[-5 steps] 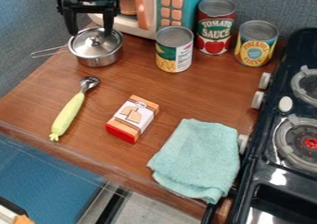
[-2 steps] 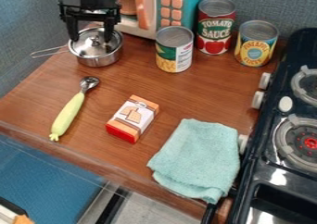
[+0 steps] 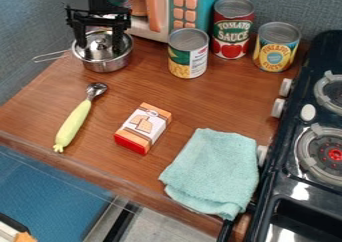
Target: Move the silver lid from the silver bowl to the table
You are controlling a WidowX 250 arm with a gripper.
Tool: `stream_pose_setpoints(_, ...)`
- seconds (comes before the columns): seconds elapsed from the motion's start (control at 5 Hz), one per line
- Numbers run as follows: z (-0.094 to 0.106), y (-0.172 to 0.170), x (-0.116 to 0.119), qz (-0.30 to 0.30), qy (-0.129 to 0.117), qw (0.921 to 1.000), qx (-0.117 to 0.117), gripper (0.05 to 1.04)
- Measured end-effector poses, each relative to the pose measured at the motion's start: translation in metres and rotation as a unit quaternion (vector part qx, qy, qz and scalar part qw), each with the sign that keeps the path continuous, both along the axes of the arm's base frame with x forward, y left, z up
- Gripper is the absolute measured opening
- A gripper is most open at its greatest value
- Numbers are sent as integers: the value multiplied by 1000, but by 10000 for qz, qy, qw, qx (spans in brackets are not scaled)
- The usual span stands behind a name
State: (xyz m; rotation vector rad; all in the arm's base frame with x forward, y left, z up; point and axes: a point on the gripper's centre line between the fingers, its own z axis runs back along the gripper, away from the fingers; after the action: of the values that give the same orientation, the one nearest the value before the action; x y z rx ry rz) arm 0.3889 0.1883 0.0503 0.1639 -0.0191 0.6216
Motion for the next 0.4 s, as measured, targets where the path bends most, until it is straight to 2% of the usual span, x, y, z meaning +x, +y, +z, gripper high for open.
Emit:
stream_pose_setpoints(0.2, -1, 0, 2, 5, -37, 10000, 20, 947)
stream_pose_setpoints(0.4, -4, -1, 4, -21, -66, 10000, 27, 655)
